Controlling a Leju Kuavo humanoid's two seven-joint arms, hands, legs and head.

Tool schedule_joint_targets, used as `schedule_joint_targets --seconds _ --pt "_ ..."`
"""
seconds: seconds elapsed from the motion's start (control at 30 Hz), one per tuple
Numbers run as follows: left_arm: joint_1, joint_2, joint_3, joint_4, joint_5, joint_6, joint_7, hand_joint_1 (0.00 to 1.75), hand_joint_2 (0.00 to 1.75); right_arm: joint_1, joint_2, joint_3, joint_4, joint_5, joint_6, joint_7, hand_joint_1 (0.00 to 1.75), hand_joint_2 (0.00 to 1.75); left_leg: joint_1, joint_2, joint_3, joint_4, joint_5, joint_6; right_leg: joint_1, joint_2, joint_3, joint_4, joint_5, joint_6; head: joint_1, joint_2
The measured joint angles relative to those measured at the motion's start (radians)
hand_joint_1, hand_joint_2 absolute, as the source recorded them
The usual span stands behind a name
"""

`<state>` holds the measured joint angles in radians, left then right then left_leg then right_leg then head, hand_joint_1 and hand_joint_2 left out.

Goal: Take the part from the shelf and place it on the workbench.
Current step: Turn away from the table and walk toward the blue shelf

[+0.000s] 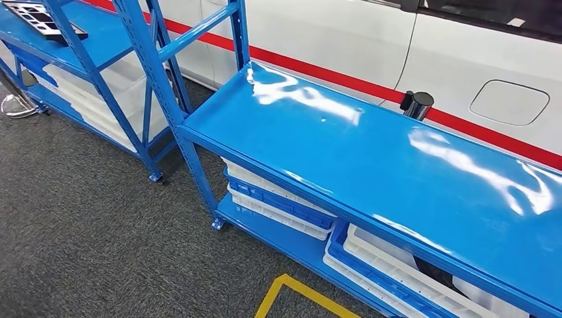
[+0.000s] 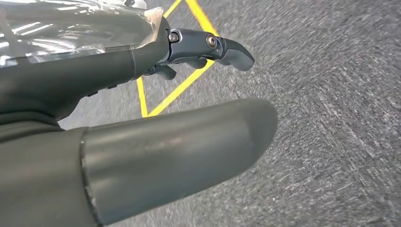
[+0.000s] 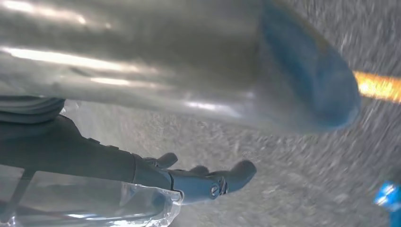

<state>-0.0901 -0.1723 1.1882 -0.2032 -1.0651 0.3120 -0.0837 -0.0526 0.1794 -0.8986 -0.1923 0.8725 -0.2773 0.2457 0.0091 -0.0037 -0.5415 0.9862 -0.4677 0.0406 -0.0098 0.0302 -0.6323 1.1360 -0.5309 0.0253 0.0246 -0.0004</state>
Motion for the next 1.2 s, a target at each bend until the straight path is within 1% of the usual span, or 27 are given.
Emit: schedule_joint_targets --seconds 0.07,0.1,0.13,0.2,0.23,0.27,0.3,0.37,0.4,0.43,0.47,0.53,0.57,0.6,0.63,0.67,0.7,0.73,0.77,0.83,0.9,0.97,1.03,1.1,1.13,1.17,1.2 --pt "0.002 0.001 0.000 0.000 -0.009 -0.001 0.006 0.00 0.00 0.000 0.005 0.024 0.000 0.016 0.035 -0.024 0.00 0.00 -0.001 0.023 -0.002 0.000 0.000 0.001 -0.003 -0.015 -0.059 0.122 -0.048 0.001 0.001 0.000" --pt "0.002 0.002 -0.001 0.000 -0.012 -0.001 0.009 0.00 0.00 0.002 0.007 0.034 0.000 0.020 0.048 -0.035 0.00 0.00 -0.001 0.033 -0.003 0.001 -0.001 0.000 -0.006 -0.018 -0.072 0.152 -0.056 0.008 0.001 0.000" --pt "0.002 0.002 -0.002 0.001 -0.014 -0.002 0.013 0.00 0.00 0.005 0.009 0.042 0.001 0.022 0.057 -0.044 0.00 0.00 0.000 0.043 -0.002 0.001 -0.001 -0.001 -0.009 -0.022 -0.065 0.143 -0.048 0.018 0.001 0.000" --pt "0.002 0.001 -0.003 0.001 -0.016 -0.002 0.018 0.00 0.00 0.008 0.011 0.053 0.002 0.023 0.062 -0.051 0.00 0.00 0.000 0.059 0.001 0.003 -0.004 -0.007 -0.016 -0.046 0.006 0.016 0.001 0.042 0.001 0.000" --pt "0.002 0.001 -0.004 0.001 -0.016 -0.002 0.020 0.00 0.00 0.007 0.013 0.057 0.003 0.023 0.063 -0.052 0.00 0.00 -0.002 0.066 0.003 0.005 -0.008 -0.012 -0.017 -0.065 0.043 -0.052 0.024 0.047 0.001 0.000" --pt "0.002 0.002 -0.005 0.001 -0.016 -0.002 0.021 0.00 0.00 0.007 0.014 0.060 0.003 0.023 0.062 -0.052 0.00 0.00 -0.004 0.072 0.005 0.007 -0.012 -0.019 -0.017 -0.078 0.070 -0.101 0.040 0.045 0.001 0.000" --pt "0.002 0.002 -0.006 0.001 -0.016 -0.001 0.022 0.00 0.00 0.007 0.016 0.063 0.003 0.022 0.061 -0.052 0.00 0.00 -0.006 0.078 0.007 0.008 -0.015 -0.025 -0.015 -0.086 0.081 -0.125 0.047 0.038 0.000 0.000" --pt "0.000 0.003 -0.008 0.001 -0.017 -0.001 0.024 0.00 0.00 0.009 0.017 0.066 0.004 0.021 0.059 -0.051 0.00 0.00 -0.004 0.089 0.013 0.007 -0.019 -0.038 -0.011 -0.072 0.080 -0.128 0.051 0.017 -0.001 0.000" --pt "-0.001 0.003 -0.009 0.001 -0.018 -0.001 0.025 0.00 0.00 0.011 0.017 0.067 0.004 0.021 0.059 -0.051 0.00 0.00 0.000 0.087 0.015 0.009 -0.022 -0.045 -0.013 -0.064 0.080 -0.129 0.052 0.008 -0.001 0.000" --pt "-0.002 0.003 -0.009 0.002 -0.018 0.000 0.026 0.00 0.00 0.012 0.017 0.069 0.004 0.021 0.059 -0.051 0.00 0.00 0.004 0.073 0.011 0.023 -0.035 -0.051 -0.016 -0.056 0.082 -0.131 0.054 0.001 -0.001 0.000" --pt "-0.002 0.003 -0.010 0.002 -0.018 0.000 0.028 0.00 0.00 0.012 0.017 0.070 0.004 0.020 0.059 -0.051 0.00 0.00 0.007 0.054 -0.002 0.055 -0.059 -0.056 -0.019 -0.048 0.084 -0.132 0.057 -0.008 -0.002 0.000" --pt "0.000 0.003 -0.010 0.002 -0.019 0.000 0.030 0.00 0.00 0.013 0.016 0.070 0.004 0.017 0.057 -0.051 0.00 0.00 0.008 0.015 -0.059 0.180 -0.129 -0.059 -0.016 -0.032 0.083 -0.132 0.059 -0.018 -0.003 0.000" --pt "0.001 0.003 -0.010 0.002 -0.019 0.000 0.031 0.00 0.00 0.013 0.015 0.070 0.004 0.015 0.056 -0.052 0.00 0.00 0.008 0.009 -0.092 0.246 -0.156 -0.059 -0.014 -0.023 0.083 -0.132 0.060 -0.021 -0.003 0.000" --pt "0.002 0.003 -0.011 0.002 -0.018 0.000 0.032 0.00 0.00 0.014 0.014 0.070 0.004 0.013 0.056 -0.052 0.00 0.00 0.008 0.006 -0.116 0.290 -0.166 -0.058 -0.012 -0.014 0.083 -0.131 0.060 -0.022 -0.003 0.000" --pt "0.003 0.003 -0.010 0.002 -0.018 0.000 0.033 0.00 0.00 0.015 0.012 0.070 0.004 0.011 0.056 -0.052 0.00 0.00 0.009 0.004 -0.123 0.298 -0.154 -0.056 -0.010 -0.003 0.083 -0.131 0.060 -0.023 -0.003 0.000" --pt "0.003 0.003 -0.010 0.002 -0.017 0.001 0.033 0.00 0.00 0.016 0.010 0.070 0.004 0.009 0.055 -0.053 0.00 0.00 0.009 0.002 -0.111 0.264 -0.123 -0.054 -0.010 0.008 0.085 -0.131 0.060 -0.023 -0.003 0.000" --pt "0.004 0.003 -0.010 0.002 -0.017 0.001 0.034 0.00 0.00 0.016 0.009 0.070 0.004 0.007 0.053 -0.056 0.00 0.00 0.010 -0.004 -0.083 0.200 -0.083 -0.050 -0.009 0.019 0.087 -0.131 0.060 -0.022 -0.003 0.000" --pt "0.004 0.003 -0.010 0.002 -0.016 0.000 0.034 0.00 0.00 0.016 0.009 0.070 0.004 0.005 0.050 -0.063 0.00 0.00 0.011 -0.024 -0.051 0.131 -0.050 -0.046 -0.009 0.029 0.088 -0.130 0.060 -0.022 -0.003 0.000" --pt "0.004 0.004 -0.011 0.002 -0.016 0.000 0.034 0.00 0.00 0.015 0.007 0.070 0.004 0.002 0.048 -0.074 0.00 0.00 0.012 -0.040 -0.026 0.073 -0.027 -0.043 -0.006 0.038 0.087 -0.129 0.059 -0.019 -0.003 0.000" --pt "0.003 0.004 -0.011 0.002 -0.014 0.000 0.033 0.00 0.00 0.015 0.001 0.069 0.004 -0.007 0.044 -0.106 0.00 0.00 0.007 -0.059 -0.007 0.025 -0.018 -0.037 -0.006 0.053 0.080 -0.130 0.061 -0.008 -0.002 0.000" --pt "0.003 0.004 -0.011 0.002 -0.013 0.000 0.033 0.00 0.00 0.018 -0.009 0.068 0.004 -0.016 0.043 -0.138 0.00 0.00 0.003 -0.042 -0.005 0.016 -0.012 -0.025 -0.009 0.063 0.071 -0.132 0.064 0.007 -0.002 0.000" --pt "0.003 0.003 -0.011 0.002 -0.010 0.001 0.030 0.00 0.00 0.021 -0.021 0.065 0.004 -0.022 0.044 -0.165 0.00 0.00 0.004 -0.025 -0.001 0.005 -0.004 -0.010 -0.007 0.032 0.049 -0.094 0.043 0.009 -0.001 0.000" --pt "0.004 0.004 -0.011 0.002 -0.007 0.001 0.025 0.00 0.00 0.020 -0.034 0.061 0.004 -0.025 0.046 -0.185 0.00 0.00 0.003 -0.003 -0.001 0.000 0.000 -0.001 -0.007 -0.009 -0.007 0.022 -0.013 0.002 0.001 0.000" --pt "0.005 0.004 -0.011 0.002 -0.004 0.001 0.020 0.00 0.00 0.020 -0.046 0.056 0.004 -0.027 0.049 -0.194 0.00 0.00 0.002 0.018 -0.003 0.000 -0.001 0.000 -0.007 -0.017 -0.063 0.141 -0.056 0.003 0.001 0.000" --pt "0.005 0.004 -0.011 0.002 -0.004 0.001 0.018 0.00 0.00 0.022 -0.051 0.054 0.004 -0.027 0.050 -0.196 0.00 0.00 0.002 0.027 -0.003 0.001 -0.001 0.000 -0.009 -0.019 -0.067 0.155 -0.057 0.011 0.002 0.000" --pt "0.005 0.003 -0.011 0.003 -0.003 0.001 0.017 0.00 0.00 0.023 -0.056 0.052 0.004 -0.027 0.051 -0.197 0.00 0.00 0.002 0.035 -0.003 0.001 -0.002 -0.001 -0.011 -0.022 -0.050 0.127 -0.042 0.021 0.002 0.000" --pt "0.005 0.002 -0.011 0.003 -0.003 0.001 0.016 0.00 0.00 0.024 -0.059 0.051 0.004 -0.028 0.051 -0.197 0.00 0.00 0.003 0.043 -0.001 0.001 -0.003 -0.003 -0.013 -0.029 -0.014 0.062 -0.017 0.032 0.002 0.000"
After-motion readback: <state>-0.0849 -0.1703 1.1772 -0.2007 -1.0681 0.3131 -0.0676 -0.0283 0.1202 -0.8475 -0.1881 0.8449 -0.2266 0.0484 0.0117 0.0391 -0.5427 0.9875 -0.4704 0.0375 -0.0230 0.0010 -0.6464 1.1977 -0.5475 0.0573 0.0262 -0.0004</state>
